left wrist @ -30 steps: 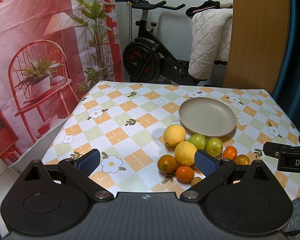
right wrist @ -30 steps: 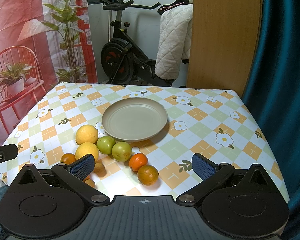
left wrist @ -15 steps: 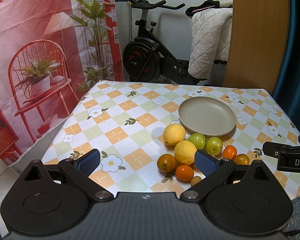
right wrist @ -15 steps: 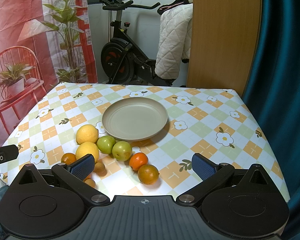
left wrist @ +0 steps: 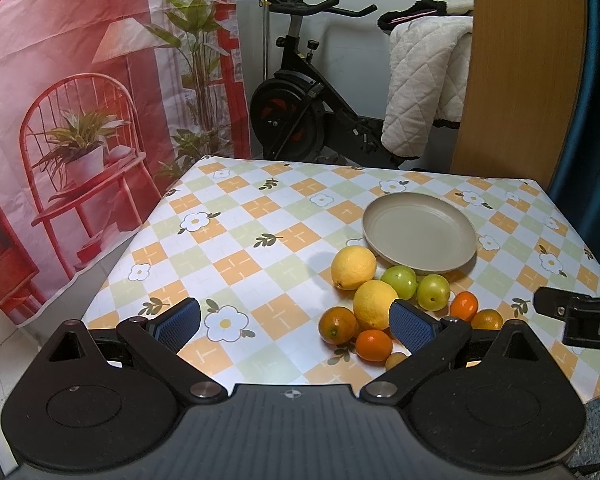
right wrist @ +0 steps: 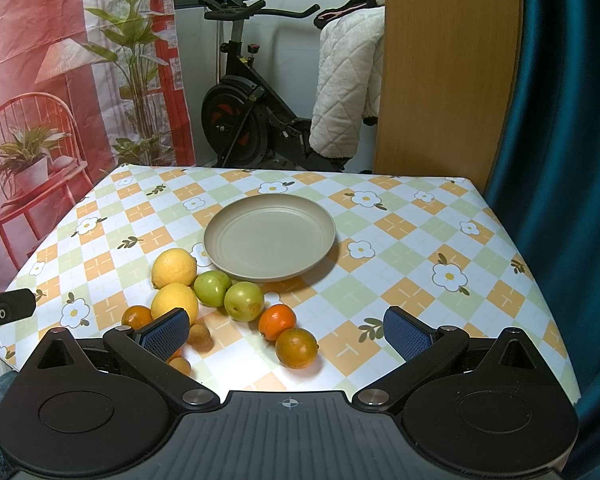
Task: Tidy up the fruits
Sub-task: 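Move both grippers down toward the oranges beside the lemons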
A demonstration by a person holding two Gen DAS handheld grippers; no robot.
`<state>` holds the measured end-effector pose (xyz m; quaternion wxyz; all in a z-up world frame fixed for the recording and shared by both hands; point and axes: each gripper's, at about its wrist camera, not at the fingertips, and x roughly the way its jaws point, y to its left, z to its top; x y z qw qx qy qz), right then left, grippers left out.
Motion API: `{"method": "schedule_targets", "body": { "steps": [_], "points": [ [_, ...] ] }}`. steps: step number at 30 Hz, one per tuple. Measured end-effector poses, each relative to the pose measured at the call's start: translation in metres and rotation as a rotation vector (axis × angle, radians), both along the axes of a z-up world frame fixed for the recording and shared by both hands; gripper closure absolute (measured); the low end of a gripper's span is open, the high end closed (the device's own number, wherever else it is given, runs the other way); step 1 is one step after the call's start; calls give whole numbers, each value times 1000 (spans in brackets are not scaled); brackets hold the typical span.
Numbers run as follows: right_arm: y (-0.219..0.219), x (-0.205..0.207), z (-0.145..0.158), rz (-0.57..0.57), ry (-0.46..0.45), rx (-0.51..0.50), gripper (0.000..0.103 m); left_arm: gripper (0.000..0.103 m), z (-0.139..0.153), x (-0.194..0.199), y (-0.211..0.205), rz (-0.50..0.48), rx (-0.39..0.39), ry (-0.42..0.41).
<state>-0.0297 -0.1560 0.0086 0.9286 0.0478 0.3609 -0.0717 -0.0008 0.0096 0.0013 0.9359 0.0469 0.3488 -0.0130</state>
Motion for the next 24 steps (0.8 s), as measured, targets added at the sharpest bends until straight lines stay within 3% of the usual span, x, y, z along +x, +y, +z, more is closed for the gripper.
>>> {"method": "schedule_targets", "body": {
  "steps": [11,18,24],
  "points": [
    [-3,12,-3,22,-9,-38,0,1,5,7,20,3,-138,-139],
    [-7,31,-17,47,12,-27,1,1,-11,29,17,-2,-107,-106],
    [-6,44,-36,76,47,-6,9,1,-28,48,21,-8,-69,-61]
  ]
}}
